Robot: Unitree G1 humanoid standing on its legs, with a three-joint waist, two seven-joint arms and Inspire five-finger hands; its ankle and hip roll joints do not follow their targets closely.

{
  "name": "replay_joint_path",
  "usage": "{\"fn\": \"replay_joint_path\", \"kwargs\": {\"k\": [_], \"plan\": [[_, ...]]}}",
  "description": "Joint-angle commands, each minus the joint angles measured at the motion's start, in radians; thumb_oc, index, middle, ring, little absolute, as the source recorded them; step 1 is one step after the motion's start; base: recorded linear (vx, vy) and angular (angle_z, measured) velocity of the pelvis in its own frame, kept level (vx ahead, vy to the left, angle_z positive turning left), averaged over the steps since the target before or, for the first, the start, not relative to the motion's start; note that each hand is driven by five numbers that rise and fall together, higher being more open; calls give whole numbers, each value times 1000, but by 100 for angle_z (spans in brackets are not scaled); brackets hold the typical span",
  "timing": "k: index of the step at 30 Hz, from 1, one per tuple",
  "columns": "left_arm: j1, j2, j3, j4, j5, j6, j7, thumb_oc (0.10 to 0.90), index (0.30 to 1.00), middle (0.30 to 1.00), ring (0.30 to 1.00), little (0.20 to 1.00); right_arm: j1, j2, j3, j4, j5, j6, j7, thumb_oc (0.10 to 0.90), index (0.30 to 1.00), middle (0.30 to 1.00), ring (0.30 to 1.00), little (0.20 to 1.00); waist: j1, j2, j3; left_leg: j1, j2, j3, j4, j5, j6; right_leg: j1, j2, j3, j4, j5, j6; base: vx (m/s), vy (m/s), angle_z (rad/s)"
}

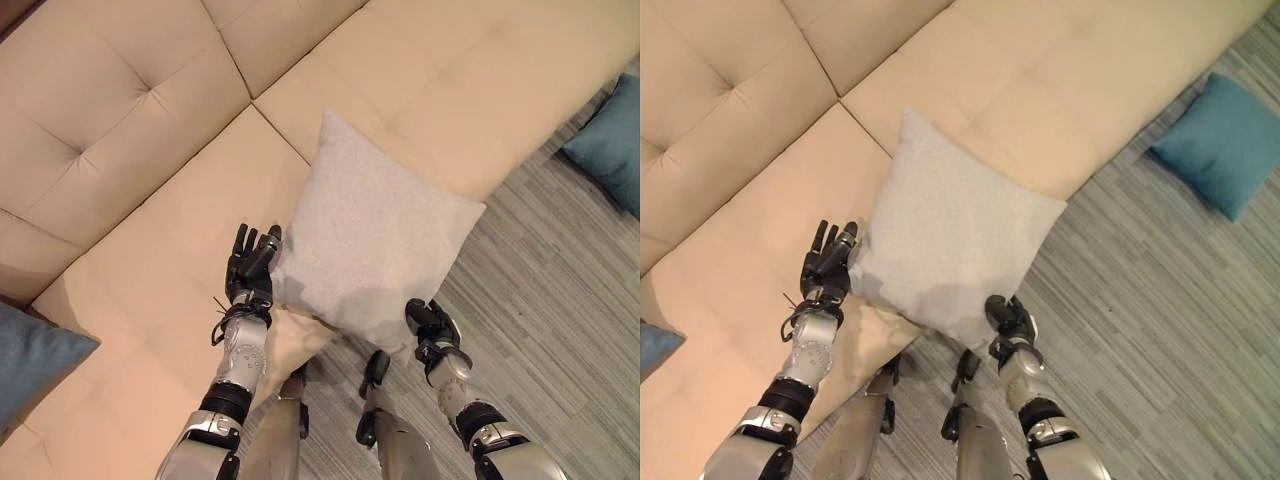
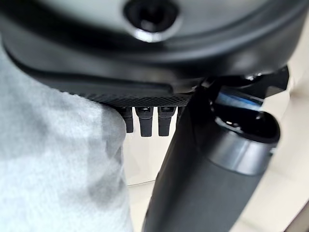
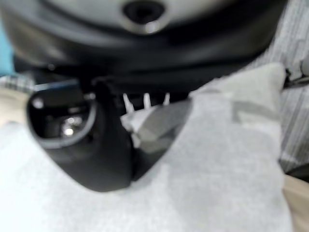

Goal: Pick up all the scattered cushions and arrange them neatly on the sofa.

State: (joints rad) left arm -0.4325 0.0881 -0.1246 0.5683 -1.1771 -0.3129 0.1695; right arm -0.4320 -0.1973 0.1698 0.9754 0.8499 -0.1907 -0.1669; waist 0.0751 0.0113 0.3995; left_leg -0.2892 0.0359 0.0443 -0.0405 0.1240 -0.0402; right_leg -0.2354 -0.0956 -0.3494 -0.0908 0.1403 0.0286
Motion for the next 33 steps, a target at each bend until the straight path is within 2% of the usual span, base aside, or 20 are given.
{"fn": "replay_joint_path", "kwargs": {"k": [1,8,9,13,17,23,24,25,26,27,32,33], "plan": [[-56,-4,-102,-82,87,-8,-71,800,900,900,900,900,-14,63,68,-40,-35,-24,30,800,900,900,900,900,10,-15,-32,-32,-50,-20,29,-67,-25,-43,-90,52,75,-32,130,0,0,0],[-11,58,-253,-79,294,79,-190,800,900,900,900,900,-7,38,75,-42,-76,-2,57,800,900,900,900,900,7,-10,-37,-34,-50,-19,26,-63,-20,-48,-94,56,73,-26,132,0,0,0],[-11,58,-253,-79,294,79,-190,800,900,900,900,900,-7,38,74,-42,-76,-2,57,800,900,900,900,900,7,-10,-37,-34,-50,-19,26,-63,-20,-48,-94,56,73,-26,132,0,0,0],[-27,137,-360,-87,490,101,-251,800,900,900,900,900,-8,16,80,-54,-99,8,79,800,900,900,900,900,-3,-7,-45,-35,-50,-12,24,-62,-17,-53,-93,65,70,-22,135,0,0,0],[-46,185,-430,-73,602,115,-288,800,900,900,900,900,-24,-3,83,-41,-107,17,97,800,900,900,900,900,-11,-1,-52,-35,-50,-7,23,-62,-14,-60,-93,73,69,-20,136,-5,18,0],[-84,209,-511,-16,717,132,-320,800,900,900,900,900,-61,-10,100,-28,-98,21,111,800,900,900,900,900,-22,2,-56,-37,-51,-2,24,-63,-11,-65,-92,81,69,-18,138,-1,2,-1],[-89,214,-525,-2,742,132,-326,800,900,900,900,900,-70,-8,105,-33,-91,21,116,668,702,702,702,702,-25,2,-57,-37,-51,0,23,-62,-10,-65,-91,83,68,-18,138,-10,10,-5],[-89,218,-531,-3,751,130,-327,632,648,648,648,648,-74,-6,112,-47,-87,18,119,435,352,352,352,352,-27,3,-58,-36,-50,2,22,-62,-10,-66,-91,86,68,-17,138,0,0,0],[-82,215,-520,-2,743,125,-317,458,387,387,387,387,-73,1,123,-67,-84,15,125,400,300,300,300,300,-28,3,-61,-35,-50,4,22,-62,-9,-66,-90,88,67,-17,138,0,0,0],[-74,209,-503,4,724,123,-308,400,300,300,300,300,-72,5,129,-85,-80,11,127,400,300,300,300,300,-28,1,-62,-35,-50,4,24,-62,-9,-66,-90,89,67,-17,137,-6,-2,-5],[-21,170,-378,25,626,122,-252,400,300,300,300,300,-10,31,140,-203,-79,3,132,400,300,300,300,300,-29,-1,-97,-1,-46,8,17,-67,-8,-35,-87,90,61,-24,137,39,-7,-7],[6,178,-343,1,610,121,-241,400,300,300,300,300,14,23,150,-239,-121,5,132,400,300,300,300,300,-29,-3,-116,22,-47,9,8,-71,-6,-14,-86,91,57,-25,139,107,5,-12]]}}
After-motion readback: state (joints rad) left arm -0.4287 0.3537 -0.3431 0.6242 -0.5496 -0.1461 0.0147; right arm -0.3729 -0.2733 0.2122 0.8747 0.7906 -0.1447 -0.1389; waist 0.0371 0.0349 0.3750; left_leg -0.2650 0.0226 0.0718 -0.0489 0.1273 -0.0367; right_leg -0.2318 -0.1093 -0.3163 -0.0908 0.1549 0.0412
